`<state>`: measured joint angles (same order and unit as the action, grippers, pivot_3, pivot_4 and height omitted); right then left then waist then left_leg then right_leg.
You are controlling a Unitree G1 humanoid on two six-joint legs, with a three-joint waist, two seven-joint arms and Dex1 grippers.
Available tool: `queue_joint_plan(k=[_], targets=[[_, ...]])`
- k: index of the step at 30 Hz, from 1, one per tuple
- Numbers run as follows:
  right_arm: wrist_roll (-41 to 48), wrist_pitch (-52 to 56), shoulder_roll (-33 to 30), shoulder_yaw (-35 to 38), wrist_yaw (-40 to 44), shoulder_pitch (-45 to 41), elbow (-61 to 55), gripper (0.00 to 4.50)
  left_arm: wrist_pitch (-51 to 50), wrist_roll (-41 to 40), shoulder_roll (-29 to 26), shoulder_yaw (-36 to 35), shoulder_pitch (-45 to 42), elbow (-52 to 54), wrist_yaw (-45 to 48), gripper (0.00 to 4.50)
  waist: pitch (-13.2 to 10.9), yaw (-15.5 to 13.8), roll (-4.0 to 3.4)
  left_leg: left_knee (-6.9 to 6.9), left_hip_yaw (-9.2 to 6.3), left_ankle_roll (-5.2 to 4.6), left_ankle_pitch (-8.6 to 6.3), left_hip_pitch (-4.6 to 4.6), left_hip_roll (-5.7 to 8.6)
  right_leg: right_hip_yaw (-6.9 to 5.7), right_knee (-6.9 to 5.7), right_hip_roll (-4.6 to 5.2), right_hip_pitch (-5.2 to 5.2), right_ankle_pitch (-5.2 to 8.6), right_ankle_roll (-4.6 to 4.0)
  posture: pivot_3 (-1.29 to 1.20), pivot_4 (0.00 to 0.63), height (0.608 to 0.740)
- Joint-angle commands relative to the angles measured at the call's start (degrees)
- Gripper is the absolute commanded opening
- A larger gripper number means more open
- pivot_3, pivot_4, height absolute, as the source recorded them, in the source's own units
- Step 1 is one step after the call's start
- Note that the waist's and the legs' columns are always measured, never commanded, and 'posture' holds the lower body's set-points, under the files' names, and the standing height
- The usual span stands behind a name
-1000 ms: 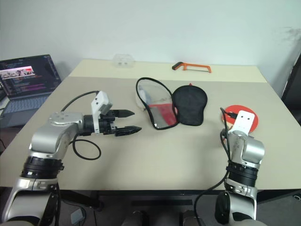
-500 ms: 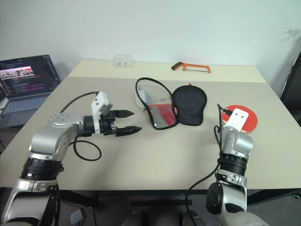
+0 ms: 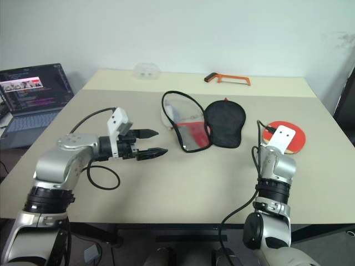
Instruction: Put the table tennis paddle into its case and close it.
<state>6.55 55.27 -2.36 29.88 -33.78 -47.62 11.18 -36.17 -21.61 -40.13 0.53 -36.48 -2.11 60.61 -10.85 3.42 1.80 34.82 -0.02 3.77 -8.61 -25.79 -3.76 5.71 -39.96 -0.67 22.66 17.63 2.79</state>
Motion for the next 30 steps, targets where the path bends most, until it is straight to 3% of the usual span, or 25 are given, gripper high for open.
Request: queue_joint_plan(k=[1, 7, 15, 21, 30], targets=[[-0.15, -4.28, -1.13, -3.46, 1.75, -5.32, -2.70, 1.06, 0.05, -1.14, -0.60, -1.45, -0.08, 2.65, -0.38, 4.50, -0.01, 0.07, -0.02, 0.00, 0.00, 0.00, 0.00, -0.09, 0.00, 0.00, -0.01, 0.00, 0.10, 0.00, 0.00, 0.00, 0.150, 0.740], [0.65, -13.22, 0.11, -9.93, 11.29, -12.00, 8.51, 1.06, -0.19, -1.69, -0.83, -1.69, 0.14, 3.26, -0.93, 4.50, -0.01, 1.38, -0.02, -0.30, 0.11, 0.00, 0.00, -0.25, -0.02, 0.09, -0.06, -0.03, 0.47, -0.01, -0.02, 0.00, 0.150, 0.740], [-0.35, -28.93, 0.61, -15.22, 21.62, -21.04, 35.44, 1.06, -2.09, -2.93, -1.28, -3.10, 2.15, 6.78, -2.73, 4.50, -0.02, 1.54, -0.03, -0.53, 0.15, 0.01, 0.01, -0.26, -0.02, 0.08, 0.00, -0.01, 0.53, 0.00, -0.05, 0.00, 0.150, 0.740], [-0.75, -36.90, -0.80, -14.86, 20.75, -25.53, 50.73, 1.06, -4.61, -4.58, -2.12, -4.62, 4.81, 10.88, -4.69, 4.50, -0.03, 1.36, -0.04, -0.53, 0.14, 0.02, 0.01, -0.28, 0.01, 0.04, 0.01, 0.04, 0.53, 0.00, -0.06, 0.00, 0.150, 0.740], [0.14, -37.14, -0.70, -15.06, 21.75, -28.09, 56.09, 1.06, -5.89, -5.65, -2.83, -5.33, 5.90, 12.39, -6.50, 4.50, -0.04, 1.51, -0.04, -0.53, 0.12, 0.03, 0.02, -0.26, 0.01, 0.04, -0.03, 0.03, 0.52, 0.00, -0.06, 0.00, 0.150, 0.740]])
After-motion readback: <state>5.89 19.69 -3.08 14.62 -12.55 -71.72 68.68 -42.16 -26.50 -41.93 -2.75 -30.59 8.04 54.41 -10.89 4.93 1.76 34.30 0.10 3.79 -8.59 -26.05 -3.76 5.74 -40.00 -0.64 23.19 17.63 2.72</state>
